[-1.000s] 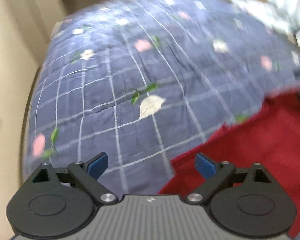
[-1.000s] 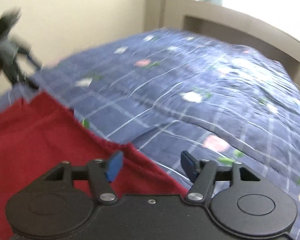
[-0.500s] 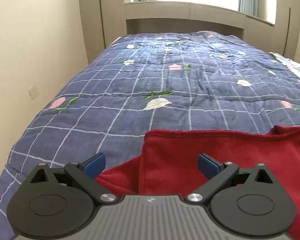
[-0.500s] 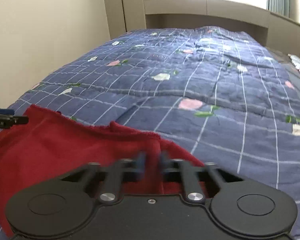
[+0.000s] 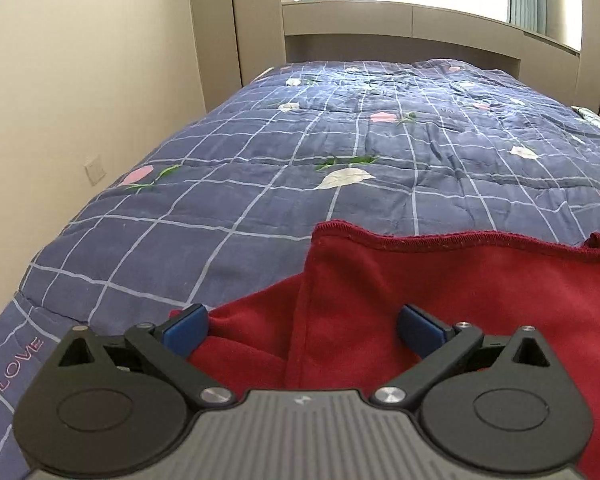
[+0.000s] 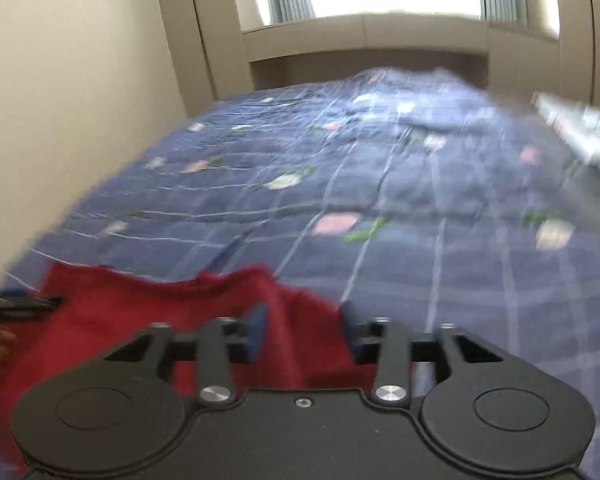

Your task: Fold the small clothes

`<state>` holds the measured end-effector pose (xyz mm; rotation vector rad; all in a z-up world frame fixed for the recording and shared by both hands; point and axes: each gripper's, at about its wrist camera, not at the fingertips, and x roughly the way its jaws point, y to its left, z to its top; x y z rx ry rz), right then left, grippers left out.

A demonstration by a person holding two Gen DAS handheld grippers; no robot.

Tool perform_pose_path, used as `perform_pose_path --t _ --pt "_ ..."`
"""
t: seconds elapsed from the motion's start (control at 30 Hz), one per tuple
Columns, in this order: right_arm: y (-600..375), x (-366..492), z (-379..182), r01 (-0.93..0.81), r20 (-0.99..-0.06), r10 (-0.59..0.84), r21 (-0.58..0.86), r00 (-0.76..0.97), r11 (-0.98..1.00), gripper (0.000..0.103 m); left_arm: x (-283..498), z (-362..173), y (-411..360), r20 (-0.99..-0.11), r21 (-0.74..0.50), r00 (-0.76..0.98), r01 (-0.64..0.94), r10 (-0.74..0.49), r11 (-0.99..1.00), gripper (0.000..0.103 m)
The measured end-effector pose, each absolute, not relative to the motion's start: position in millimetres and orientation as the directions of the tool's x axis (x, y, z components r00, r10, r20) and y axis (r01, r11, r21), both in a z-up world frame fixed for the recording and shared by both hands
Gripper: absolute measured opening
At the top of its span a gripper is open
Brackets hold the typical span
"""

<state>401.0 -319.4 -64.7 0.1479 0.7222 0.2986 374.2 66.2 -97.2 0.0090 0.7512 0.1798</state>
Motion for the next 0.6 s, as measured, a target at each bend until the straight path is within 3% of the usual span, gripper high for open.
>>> perform_pose_path --t 0.1,0.13,0.17,0.27,0.43,0.6 --pt "-322 392 -76 -0.222 -0.655 0.370 0.301 0.659 0.928 0.057 375 -97 64 -0.676 0.082 0.717 -0.159 0.172 0.984 0.103" --pt "-318 391 -80 -0.226 -0.671 0.363 0.286 0.646 0.931 0.048 374 -97 65 -0.676 0.077 0.717 -0.160 0.169 0.984 0.103" --pt "-311 390 -83 -0.234 -0.688 0.344 0.251 0.639 0.939 0.028 374 -97 66 -0.676 0.073 0.718 -0.159 0.167 0.984 0.103" --pt "-282 379 -78 -0.283 -0.674 0.271 0.095 0.687 0.954 0.012 374 -97 66 -0.676 0.070 0.719 -0.160 0.164 0.985 0.103" --pt "-217 341 -73 -0.470 -0.613 0.251 -0.225 0.749 0.853 0.014 374 -98 67 -0.675 0.068 0.720 -0.160 0.164 0.985 0.103" --pt "-199 328 -88 -0.535 -0.648 0.288 -0.220 0.705 0.816 0.021 374 -98 67 -0.675 0.068 0.720 -0.160 0.164 0.985 0.103"
